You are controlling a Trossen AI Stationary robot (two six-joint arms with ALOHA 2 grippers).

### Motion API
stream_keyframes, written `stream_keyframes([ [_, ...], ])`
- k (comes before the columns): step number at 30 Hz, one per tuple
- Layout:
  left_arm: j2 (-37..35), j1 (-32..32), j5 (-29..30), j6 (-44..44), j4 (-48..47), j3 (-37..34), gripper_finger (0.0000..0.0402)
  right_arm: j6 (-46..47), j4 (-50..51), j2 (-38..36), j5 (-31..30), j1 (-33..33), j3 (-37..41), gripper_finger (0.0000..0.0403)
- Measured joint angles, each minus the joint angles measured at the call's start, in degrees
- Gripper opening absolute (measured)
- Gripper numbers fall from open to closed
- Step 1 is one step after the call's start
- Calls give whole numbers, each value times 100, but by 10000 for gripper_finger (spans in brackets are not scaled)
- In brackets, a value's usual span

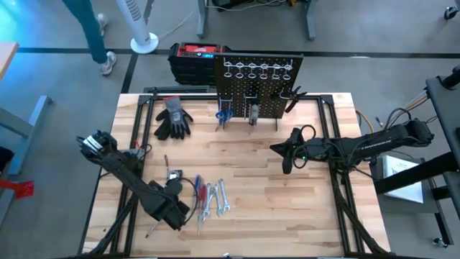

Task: Hang tools onto peg board
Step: Hang the grey screwdriver on the pegboard

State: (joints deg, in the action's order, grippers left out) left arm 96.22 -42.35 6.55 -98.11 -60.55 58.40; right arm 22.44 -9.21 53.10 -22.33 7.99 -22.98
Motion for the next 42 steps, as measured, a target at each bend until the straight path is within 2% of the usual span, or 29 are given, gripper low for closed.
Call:
stream_keyframes([
  [5, 122, 0, -141, 102, 691, -432, 311, 232, -72, 89, 139, -1, 1, 2],
  [10, 101, 13, -151, 116, 1202, -747, 302, 452, -1018, 401, 145, -15, -2, 2],
  [12, 97, 13, -151, 116, 1251, -773, 279, 455, -1077, 508, 152, -13, -101, 2],
  [15, 103, 13, -128, 121, 1348, -785, 221, 479, -845, 648, 145, -20, -286, 2],
  [17, 104, 13, -82, 127, 1448, -801, 174, 785, -470, 739, 146, -39, -409, 2],
  [20, 108, 13, 51, 218, 1517, -814, 113, 1808, 96, 919, 143, -76, -682, 2],
  [24, 114, 7, 270, 295, 1550, -823, 115, 3054, 1187, 1247, 146, -92, -1373, 2],
  [26, 119, 8, 342, 286, 1550, -825, 115, 3328, 1964, 1491, 151, -85, -1863, 2],
  [32, 135, -15, 586, 197, 1554, -835, 115, 3331, 4468, 2534, 548, 83, -3520, 2],
  [35, 142, -68, 736, 272, 1552, -840, 115, 3097, 5395, 3111, 632, 261, -4263, 2],
  [42, 141, 3, 723, 596, 1554, -840, 115, 2196, 6101, 4028, 643, 647, -5267, 2],
])
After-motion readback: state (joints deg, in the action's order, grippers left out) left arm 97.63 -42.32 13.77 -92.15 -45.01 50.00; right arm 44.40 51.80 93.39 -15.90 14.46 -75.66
